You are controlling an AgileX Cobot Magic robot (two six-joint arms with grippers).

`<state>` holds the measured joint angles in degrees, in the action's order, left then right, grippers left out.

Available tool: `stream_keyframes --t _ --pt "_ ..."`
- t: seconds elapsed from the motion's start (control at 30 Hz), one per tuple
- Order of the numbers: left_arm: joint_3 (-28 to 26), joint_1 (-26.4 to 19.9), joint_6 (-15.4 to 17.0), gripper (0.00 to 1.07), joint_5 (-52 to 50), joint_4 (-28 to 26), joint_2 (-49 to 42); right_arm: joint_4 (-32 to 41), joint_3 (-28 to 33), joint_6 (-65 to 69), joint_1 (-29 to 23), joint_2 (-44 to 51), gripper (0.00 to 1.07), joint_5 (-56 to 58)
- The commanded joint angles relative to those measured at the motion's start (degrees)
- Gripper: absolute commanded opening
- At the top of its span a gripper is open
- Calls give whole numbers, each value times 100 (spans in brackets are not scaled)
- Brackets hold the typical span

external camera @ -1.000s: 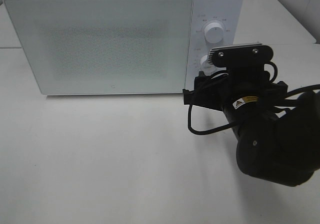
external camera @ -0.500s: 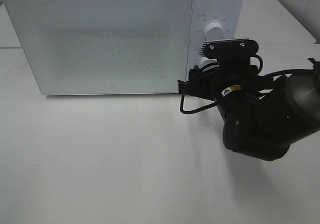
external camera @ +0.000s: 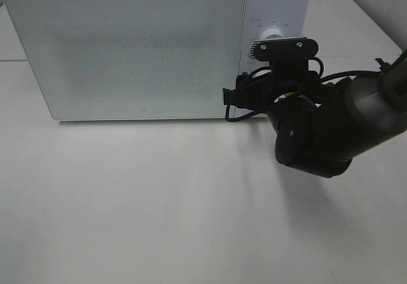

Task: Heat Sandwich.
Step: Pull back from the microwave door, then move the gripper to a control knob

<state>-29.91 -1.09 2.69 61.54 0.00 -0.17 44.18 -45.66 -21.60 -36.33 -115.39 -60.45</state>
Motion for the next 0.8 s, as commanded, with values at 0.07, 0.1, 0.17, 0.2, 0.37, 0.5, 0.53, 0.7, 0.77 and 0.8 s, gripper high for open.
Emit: stream_keyframes --t 0.07,0.1,0.17,0.2,0.37,0.5,0.53,0.7,0.77,0.8 --pt "23 -17 0 100 -46 -40 -115 -115 -69 132 80 -23 76 46" --pt "23 -17 0 100 -46 -40 -115 -115 -69 132 80 -23 76 46" --pt "23 -17 0 100 -46 -40 -115 -115 -69 212 80 -23 76 63" --pt "23 -17 0 100 -46 -40 -115 -115 -69 212 80 -23 76 63" --pt "23 -17 0 100 -46 -40 -115 -115 -69 241 74 -23 71 80" --pt "23 -17 0 100 -46 -40 -115 -109 -69 361 74 -23 53 80" --pt "23 -17 0 100 -46 -40 -115 -109 -69 361 74 -23 48 80" --pt "23 -17 0 100 -46 -40 -115 -63 -69 355 74 -23 23 80" --pt "23 -17 0 100 -46 -40 -115 -23 -69 355 74 -23 15 80" --pt "23 -17 0 100 -46 -40 -115 -23 -69 355 74 -23 14 80"
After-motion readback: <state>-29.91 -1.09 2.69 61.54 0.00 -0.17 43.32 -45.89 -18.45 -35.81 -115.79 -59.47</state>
